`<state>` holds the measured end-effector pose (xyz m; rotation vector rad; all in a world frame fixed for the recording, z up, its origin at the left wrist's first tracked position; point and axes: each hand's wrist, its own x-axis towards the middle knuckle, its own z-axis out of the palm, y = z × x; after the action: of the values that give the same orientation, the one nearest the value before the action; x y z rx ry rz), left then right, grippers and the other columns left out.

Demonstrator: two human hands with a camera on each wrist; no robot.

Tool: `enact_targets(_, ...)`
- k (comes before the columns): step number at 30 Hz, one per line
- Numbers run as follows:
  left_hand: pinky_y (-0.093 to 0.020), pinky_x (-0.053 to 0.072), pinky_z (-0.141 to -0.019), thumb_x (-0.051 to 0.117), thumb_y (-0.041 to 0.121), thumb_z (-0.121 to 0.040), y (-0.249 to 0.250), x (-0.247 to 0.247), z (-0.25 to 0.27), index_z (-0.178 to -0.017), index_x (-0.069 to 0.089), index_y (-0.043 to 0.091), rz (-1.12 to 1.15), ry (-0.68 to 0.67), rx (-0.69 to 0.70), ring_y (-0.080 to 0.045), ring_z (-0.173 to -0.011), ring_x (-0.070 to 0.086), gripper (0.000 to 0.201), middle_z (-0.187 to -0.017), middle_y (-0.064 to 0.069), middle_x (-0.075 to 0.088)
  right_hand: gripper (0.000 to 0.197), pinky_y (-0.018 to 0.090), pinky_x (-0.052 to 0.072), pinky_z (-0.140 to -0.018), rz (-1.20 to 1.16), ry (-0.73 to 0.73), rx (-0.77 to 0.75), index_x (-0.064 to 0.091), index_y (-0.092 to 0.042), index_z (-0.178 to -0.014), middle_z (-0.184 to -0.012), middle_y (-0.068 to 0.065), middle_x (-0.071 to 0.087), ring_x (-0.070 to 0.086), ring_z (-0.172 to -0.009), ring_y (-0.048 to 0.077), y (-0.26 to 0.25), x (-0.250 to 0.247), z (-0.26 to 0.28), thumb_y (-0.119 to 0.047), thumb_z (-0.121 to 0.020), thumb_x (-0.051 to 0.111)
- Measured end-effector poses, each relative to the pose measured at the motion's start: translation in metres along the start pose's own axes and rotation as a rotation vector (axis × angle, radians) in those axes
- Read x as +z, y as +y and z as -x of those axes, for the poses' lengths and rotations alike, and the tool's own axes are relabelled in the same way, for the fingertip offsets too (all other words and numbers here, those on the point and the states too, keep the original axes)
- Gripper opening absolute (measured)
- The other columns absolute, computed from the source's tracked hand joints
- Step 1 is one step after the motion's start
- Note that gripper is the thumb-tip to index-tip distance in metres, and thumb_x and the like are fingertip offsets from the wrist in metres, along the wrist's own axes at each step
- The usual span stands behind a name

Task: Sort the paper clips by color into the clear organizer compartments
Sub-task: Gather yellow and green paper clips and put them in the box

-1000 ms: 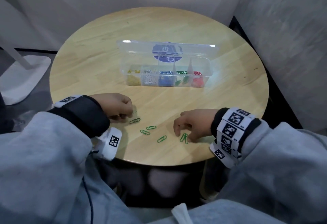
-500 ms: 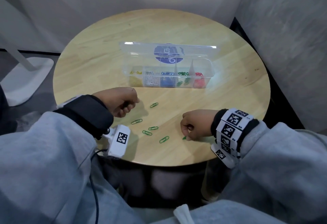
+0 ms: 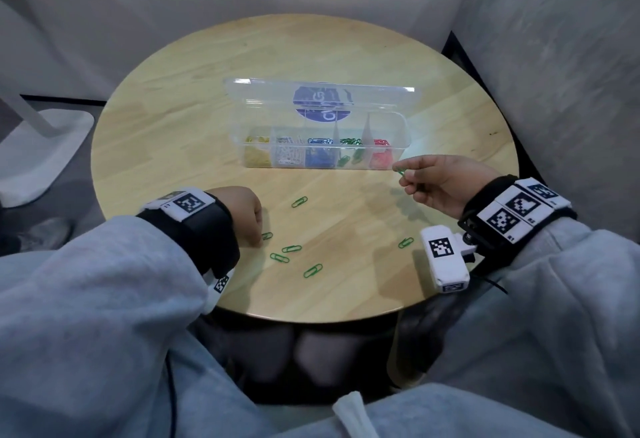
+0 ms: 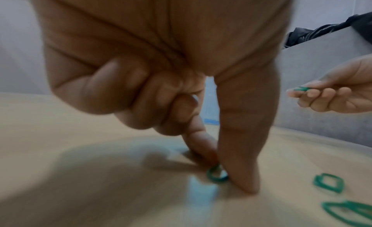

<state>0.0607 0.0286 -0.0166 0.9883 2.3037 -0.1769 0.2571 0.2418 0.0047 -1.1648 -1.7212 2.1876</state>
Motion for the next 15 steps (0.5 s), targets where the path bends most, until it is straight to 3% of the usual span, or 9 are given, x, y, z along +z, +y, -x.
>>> enact_targets(5, -0.021, 0.039, -0.058, 0.072, 0.024, -0.075, -0.004, 0.001, 0.000, -0.064, 0.058, 0.020, 0.131, -0.060, 0.032, -0.012, -0.060, 0.049, 0.019, -0.061, 0.006, 0.056, 0.028, 0.013, 0.047, -0.043, -0.264, 0.036, 0.014, 0.056, -0.006, -0.079, -0.054, 0.002, 0.057, 0.056, -0.042, 0.008, -0.005, 0.002, 0.003, -0.002, -0.094, 0.032)
enact_targets(8, -0.023, 0.040, -0.060, 0.066, 0.009, -0.078, -0.006, -0.002, -0.002, -0.062, 0.053, 0.017, 0.368, -0.122, 0.082, -0.016, -0.062, 0.051, 0.022, -0.060, 0.001, 0.057, 0.026, 0.014, 0.049, -0.045, -0.320, 0.019, 0.032, 0.055, -0.006, -0.078, -0.057, 0.003, 0.058, 0.057, -0.045, 0.011, -0.008, 0.003, 0.006, -0.007, -0.093, 0.034)
enact_targets(11, -0.019, 0.045, -0.053, 0.059, -0.006, -0.083, -0.005, -0.007, 0.001, -0.062, 0.046, 0.012, 0.689, -0.149, 0.154, -0.013, -0.051, 0.057, 0.030, -0.058, -0.007, 0.055, 0.020, 0.015, 0.048, -0.044, -0.186, 0.035, 0.042, 0.053, -0.008, -0.075, -0.064, 0.004, 0.053, 0.055, -0.048, 0.011, -0.006, 0.004, 0.008, -0.007, -0.092, 0.042)
enact_targets(15, -0.012, 0.044, -0.041, 0.054, -0.013, -0.085, -0.001, -0.014, 0.006, -0.068, 0.045, 0.011, 0.998, -0.136, 0.178, -0.006, -0.040, 0.054, 0.031, -0.058, -0.006, 0.055, 0.025, 0.015, 0.034, -0.038, 0.184, 0.046, 0.055, 0.049, -0.015, -0.071, -0.064, -0.002, 0.046, 0.039, -0.051, 0.010, -0.001, 0.003, 0.005, 0.002, -0.089, 0.048)
